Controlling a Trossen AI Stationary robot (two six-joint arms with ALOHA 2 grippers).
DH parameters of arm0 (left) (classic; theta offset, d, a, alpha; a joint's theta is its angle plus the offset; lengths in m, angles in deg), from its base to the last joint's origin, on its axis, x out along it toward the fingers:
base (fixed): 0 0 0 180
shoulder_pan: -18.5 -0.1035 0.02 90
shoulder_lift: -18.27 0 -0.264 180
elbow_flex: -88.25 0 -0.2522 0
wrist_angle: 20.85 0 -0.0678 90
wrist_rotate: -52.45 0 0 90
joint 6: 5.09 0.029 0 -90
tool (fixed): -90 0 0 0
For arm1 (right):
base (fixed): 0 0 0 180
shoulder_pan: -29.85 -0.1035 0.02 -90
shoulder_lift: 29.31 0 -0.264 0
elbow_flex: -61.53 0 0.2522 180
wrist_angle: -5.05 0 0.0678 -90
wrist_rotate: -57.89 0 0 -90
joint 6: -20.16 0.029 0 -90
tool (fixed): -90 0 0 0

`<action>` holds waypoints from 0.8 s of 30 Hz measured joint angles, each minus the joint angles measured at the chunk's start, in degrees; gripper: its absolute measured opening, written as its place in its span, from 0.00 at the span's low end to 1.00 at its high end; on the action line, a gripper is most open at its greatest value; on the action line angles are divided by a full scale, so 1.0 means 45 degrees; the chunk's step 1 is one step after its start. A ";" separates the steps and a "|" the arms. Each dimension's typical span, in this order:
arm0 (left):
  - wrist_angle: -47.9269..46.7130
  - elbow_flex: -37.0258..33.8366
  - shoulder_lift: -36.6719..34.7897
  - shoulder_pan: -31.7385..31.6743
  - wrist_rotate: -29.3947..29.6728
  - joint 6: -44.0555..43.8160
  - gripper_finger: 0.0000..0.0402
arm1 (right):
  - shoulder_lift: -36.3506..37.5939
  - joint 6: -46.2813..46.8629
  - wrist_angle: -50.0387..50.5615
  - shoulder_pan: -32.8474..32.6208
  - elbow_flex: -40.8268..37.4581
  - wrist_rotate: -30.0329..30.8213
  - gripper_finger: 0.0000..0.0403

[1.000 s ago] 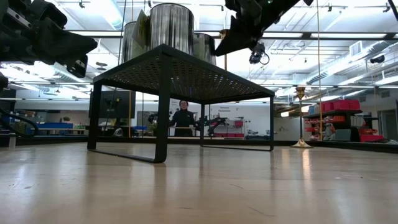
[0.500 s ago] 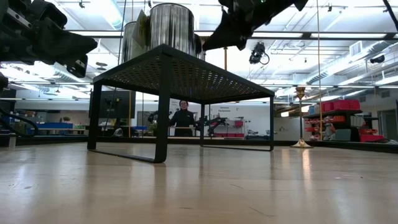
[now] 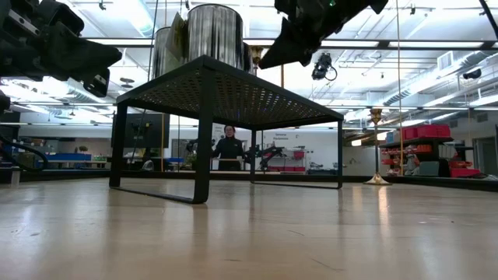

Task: Pick & Place candle stick holders
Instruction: Put the scented candle on the shelf aligned with the other silver scented candle, then put the gold candle holder on the shelf aligned with the other gold candle holder

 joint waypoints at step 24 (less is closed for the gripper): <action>-0.0005 -0.0005 0.0003 0.0001 -0.0004 0.0000 0.10 | 0.1656 0.1041 0.4156 0.1069 0.0000 -0.0031 0.00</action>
